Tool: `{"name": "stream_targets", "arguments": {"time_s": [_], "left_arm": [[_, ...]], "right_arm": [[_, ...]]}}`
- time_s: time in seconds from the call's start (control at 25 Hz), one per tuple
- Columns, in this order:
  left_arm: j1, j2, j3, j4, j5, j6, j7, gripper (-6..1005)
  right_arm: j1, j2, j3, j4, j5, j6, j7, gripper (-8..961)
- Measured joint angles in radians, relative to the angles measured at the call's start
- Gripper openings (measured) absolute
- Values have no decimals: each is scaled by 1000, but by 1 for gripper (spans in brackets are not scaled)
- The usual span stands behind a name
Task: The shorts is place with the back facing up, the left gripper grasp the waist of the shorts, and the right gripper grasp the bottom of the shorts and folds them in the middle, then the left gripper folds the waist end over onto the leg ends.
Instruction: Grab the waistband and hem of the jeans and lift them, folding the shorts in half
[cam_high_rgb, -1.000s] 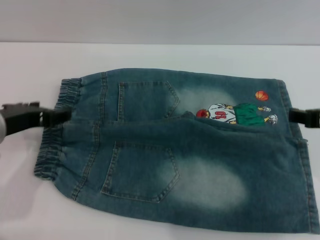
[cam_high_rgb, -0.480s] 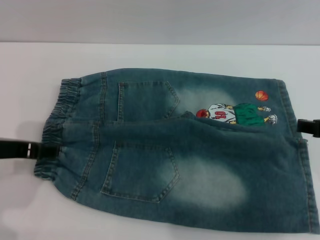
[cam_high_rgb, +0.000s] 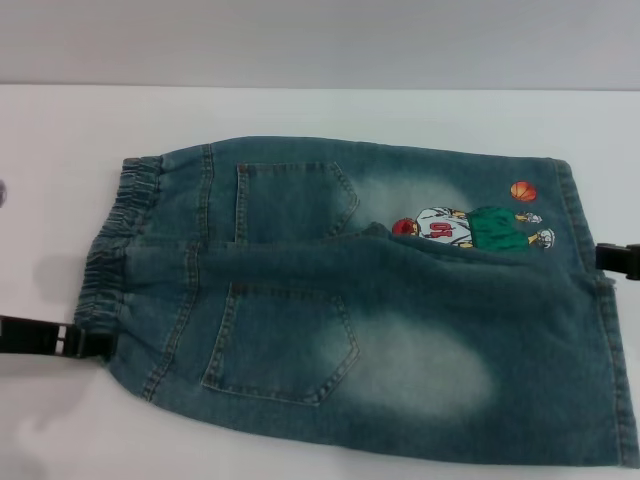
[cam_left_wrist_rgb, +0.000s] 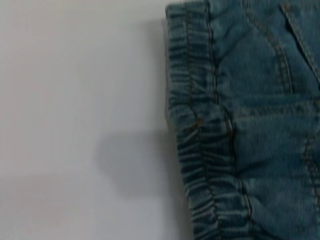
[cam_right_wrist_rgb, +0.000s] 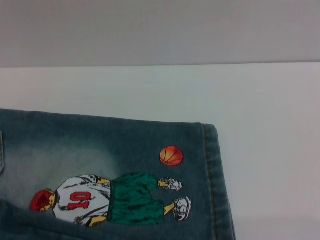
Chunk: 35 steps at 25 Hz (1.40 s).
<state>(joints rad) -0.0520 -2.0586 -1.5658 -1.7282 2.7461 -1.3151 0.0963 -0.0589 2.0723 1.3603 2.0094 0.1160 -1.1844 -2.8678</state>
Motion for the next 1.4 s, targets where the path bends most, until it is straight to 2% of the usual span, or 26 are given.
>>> {"name": "stream_targets", "arguments": {"time_s": [0.52, 1.4], "left_arm": [[-5, 0, 30, 27, 5, 7, 0, 786], [-36, 0, 38, 59, 21, 22, 6, 786]], "right_arm": [[-5, -2, -49, 5, -15, -8, -1, 744], [-4, -2, -60, 14, -15, -11, -2, 742]]}}
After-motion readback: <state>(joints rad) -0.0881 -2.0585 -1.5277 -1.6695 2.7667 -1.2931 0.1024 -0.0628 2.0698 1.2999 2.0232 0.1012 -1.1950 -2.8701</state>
